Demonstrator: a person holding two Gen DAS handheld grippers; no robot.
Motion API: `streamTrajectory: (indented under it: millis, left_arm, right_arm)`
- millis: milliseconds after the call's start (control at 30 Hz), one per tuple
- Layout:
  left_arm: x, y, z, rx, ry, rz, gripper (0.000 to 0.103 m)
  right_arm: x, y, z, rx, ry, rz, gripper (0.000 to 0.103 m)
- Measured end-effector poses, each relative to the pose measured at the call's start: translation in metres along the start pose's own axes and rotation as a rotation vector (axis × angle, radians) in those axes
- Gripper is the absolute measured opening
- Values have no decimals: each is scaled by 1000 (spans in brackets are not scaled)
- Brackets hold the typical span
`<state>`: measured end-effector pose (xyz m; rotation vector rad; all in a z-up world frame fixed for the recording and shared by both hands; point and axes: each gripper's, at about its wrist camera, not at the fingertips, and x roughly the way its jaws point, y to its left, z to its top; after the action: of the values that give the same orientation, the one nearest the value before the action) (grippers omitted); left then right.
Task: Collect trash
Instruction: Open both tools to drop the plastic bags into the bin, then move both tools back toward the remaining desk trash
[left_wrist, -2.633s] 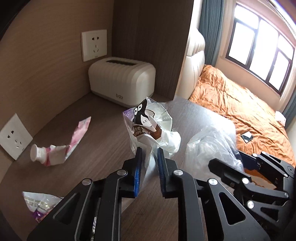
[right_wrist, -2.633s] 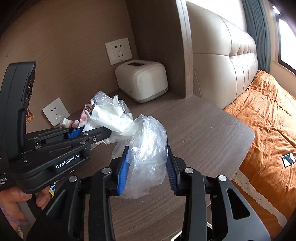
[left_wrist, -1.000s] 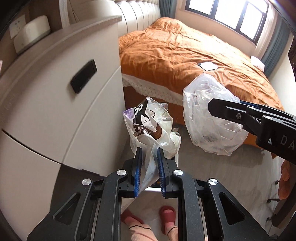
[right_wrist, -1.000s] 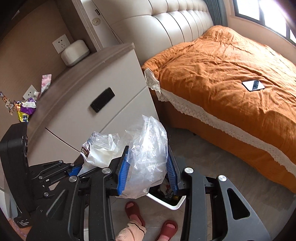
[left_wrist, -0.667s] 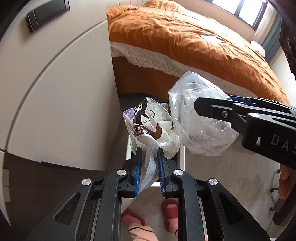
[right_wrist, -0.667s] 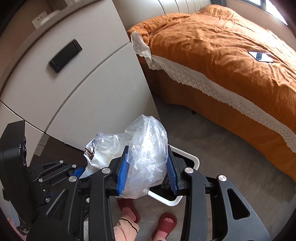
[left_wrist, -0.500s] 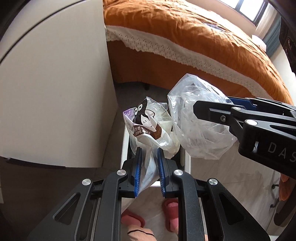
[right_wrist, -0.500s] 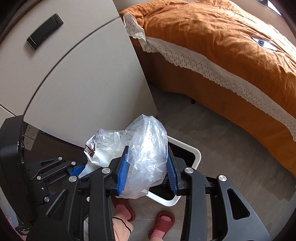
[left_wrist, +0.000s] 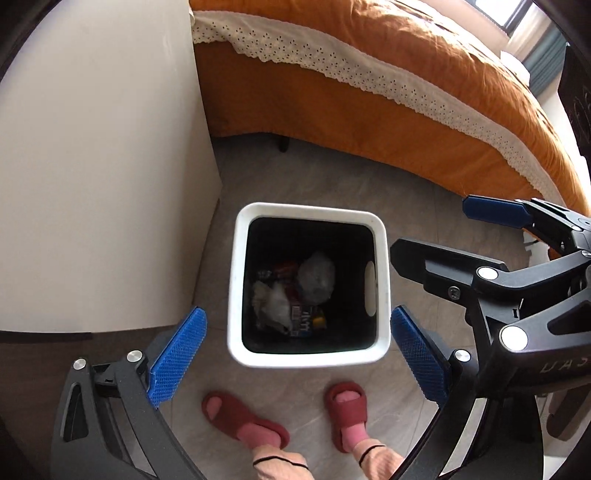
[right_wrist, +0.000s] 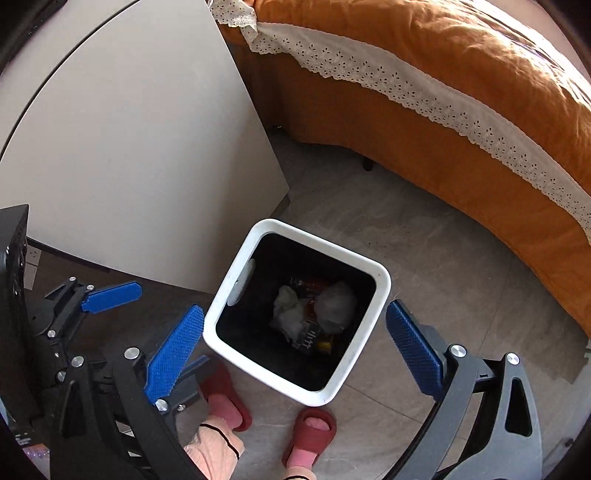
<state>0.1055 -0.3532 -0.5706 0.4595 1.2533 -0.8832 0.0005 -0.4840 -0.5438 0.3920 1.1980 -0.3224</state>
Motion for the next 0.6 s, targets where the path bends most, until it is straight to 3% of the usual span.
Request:
streamTrajectory:
  millis: [267,600]
  left_arm:
    - [-58,-1,9,4,-68,22,98]
    - [-187,-7,30,-64,-252,41,98]
  right_arm:
    - [-52,11,14,9,-57,17,98]
    - [-166,47,50,-44,-210,62,98]
